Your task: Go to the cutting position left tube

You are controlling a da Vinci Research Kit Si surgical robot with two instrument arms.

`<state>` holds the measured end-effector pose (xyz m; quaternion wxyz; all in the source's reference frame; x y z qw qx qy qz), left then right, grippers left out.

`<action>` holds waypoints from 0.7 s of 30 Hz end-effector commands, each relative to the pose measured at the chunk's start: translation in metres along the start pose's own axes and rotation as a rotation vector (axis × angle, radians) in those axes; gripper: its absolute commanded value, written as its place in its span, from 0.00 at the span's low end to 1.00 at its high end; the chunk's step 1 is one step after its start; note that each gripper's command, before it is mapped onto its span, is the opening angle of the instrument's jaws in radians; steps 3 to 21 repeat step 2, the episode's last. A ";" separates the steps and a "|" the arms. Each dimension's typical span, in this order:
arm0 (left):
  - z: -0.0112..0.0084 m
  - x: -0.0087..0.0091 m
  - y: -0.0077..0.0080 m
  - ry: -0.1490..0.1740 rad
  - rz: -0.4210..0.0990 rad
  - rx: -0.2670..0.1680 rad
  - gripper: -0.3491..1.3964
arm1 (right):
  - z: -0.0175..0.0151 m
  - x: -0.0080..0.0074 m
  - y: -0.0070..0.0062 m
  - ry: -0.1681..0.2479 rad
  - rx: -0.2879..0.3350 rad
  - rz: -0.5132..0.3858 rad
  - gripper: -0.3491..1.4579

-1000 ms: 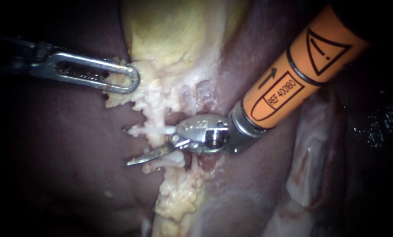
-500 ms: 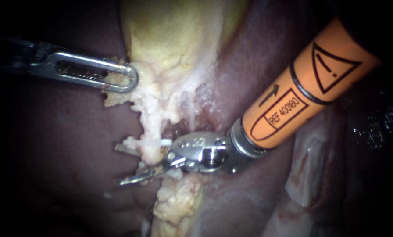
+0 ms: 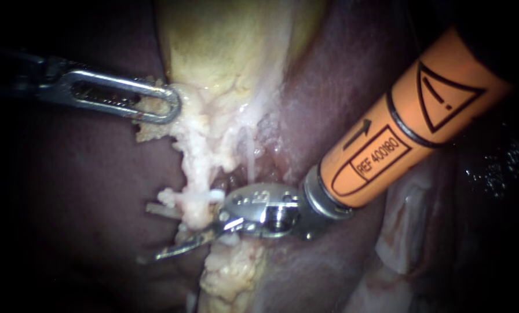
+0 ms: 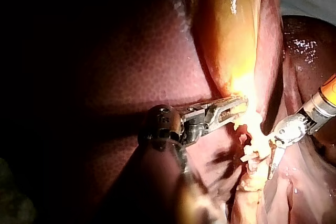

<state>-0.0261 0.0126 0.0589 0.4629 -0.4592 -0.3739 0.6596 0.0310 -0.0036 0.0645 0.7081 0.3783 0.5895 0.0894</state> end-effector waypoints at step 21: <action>0.0000 0.0000 0.0000 0.000 0.000 0.000 0.00 | 0.0000 -0.0001 0.0000 0.000 -0.001 0.000 0.92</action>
